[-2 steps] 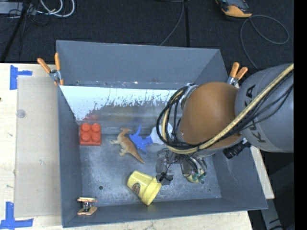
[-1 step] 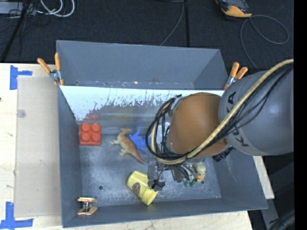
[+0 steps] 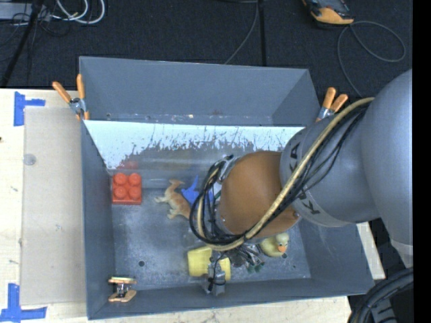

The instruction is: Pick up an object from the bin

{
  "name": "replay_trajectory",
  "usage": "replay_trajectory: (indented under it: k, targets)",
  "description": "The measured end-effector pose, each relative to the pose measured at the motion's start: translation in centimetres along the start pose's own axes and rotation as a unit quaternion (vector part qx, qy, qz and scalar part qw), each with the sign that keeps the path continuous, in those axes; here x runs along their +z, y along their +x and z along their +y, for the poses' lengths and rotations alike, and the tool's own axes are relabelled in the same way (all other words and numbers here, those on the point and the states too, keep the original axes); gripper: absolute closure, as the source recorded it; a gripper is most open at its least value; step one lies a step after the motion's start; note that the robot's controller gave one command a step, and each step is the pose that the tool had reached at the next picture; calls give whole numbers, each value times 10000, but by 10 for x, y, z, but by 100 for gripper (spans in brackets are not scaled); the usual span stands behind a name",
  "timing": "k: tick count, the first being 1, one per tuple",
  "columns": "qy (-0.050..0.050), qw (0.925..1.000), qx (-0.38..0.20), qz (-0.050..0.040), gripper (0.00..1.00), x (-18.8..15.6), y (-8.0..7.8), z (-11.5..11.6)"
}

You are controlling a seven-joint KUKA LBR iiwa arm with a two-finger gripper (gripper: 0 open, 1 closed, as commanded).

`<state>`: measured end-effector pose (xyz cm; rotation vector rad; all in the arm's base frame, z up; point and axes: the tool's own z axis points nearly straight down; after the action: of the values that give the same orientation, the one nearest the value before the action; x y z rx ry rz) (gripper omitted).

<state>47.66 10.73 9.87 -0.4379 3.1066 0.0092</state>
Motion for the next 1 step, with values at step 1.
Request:
replay_trajectory:
  k: [1]
  targets:
    - [17,10000,27,39,100,4,3,-3]
